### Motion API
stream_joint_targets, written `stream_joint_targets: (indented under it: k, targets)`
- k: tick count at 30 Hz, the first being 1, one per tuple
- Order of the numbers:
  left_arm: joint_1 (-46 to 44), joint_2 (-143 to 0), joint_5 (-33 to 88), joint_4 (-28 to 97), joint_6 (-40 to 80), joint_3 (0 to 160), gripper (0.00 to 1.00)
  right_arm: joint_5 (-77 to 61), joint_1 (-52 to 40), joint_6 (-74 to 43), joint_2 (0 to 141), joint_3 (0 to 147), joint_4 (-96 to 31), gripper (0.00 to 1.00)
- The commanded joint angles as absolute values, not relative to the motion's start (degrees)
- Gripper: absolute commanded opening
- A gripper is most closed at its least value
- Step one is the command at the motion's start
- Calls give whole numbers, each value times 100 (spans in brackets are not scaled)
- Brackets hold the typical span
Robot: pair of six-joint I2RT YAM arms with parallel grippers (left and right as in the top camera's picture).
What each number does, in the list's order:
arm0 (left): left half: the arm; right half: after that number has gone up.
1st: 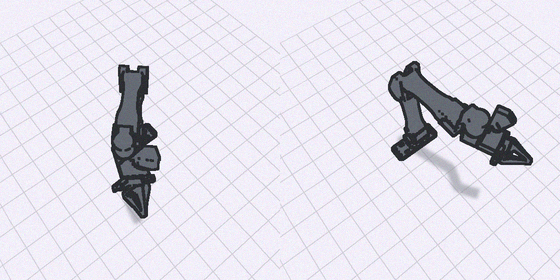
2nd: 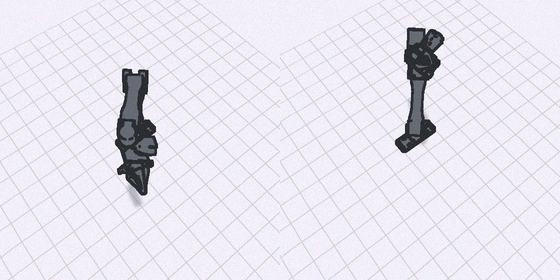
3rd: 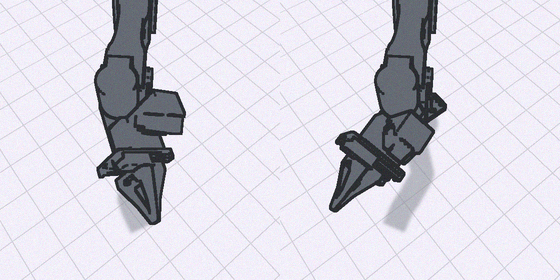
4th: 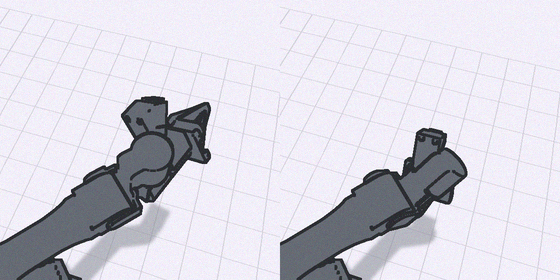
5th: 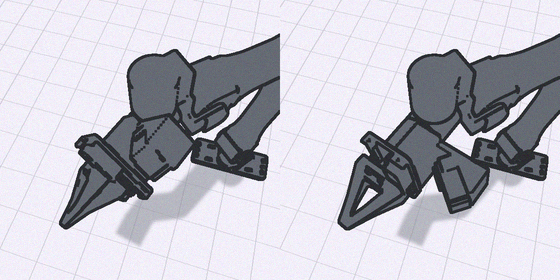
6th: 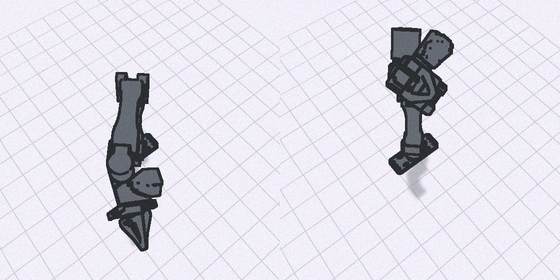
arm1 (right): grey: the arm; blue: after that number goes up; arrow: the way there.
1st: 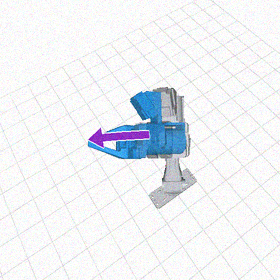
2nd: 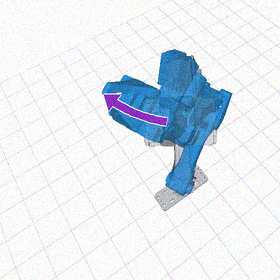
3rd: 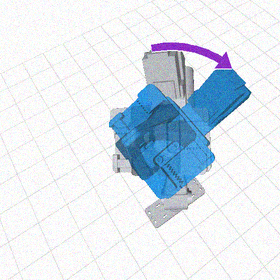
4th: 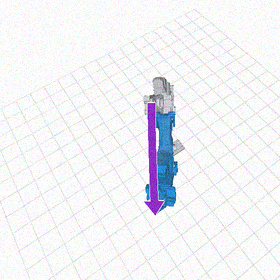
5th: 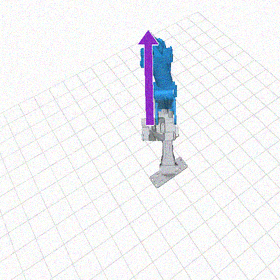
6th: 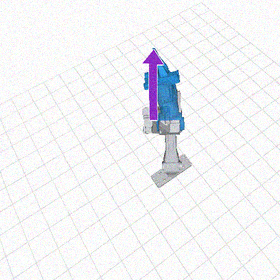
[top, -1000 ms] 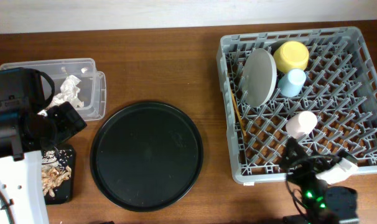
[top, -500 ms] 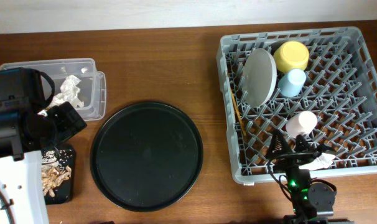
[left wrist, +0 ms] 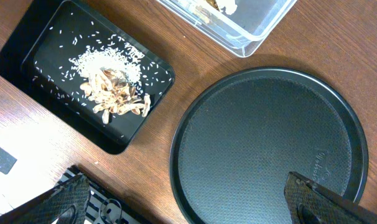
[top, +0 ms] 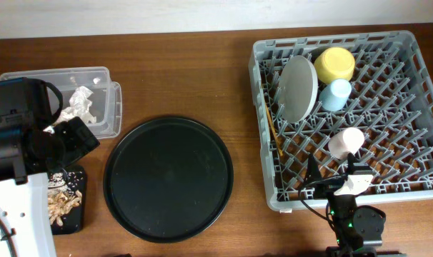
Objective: Sort waste into correct bins and load items into the dishwasher rack
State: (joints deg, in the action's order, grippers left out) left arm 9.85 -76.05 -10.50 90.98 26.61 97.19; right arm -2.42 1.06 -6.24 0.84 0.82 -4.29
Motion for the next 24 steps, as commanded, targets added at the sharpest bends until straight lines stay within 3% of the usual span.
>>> stream_joint_targets:
  k: [1, 24]
  targets:
    - [1020, -7535, -1031, 9098, 2714, 9776, 99, -123, 148, -423, 19, 32, -451, 98]
    - [1020, -7535, -1031, 9098, 2714, 9776, 99, 84, 148, -427, 19, 32, -454, 98]
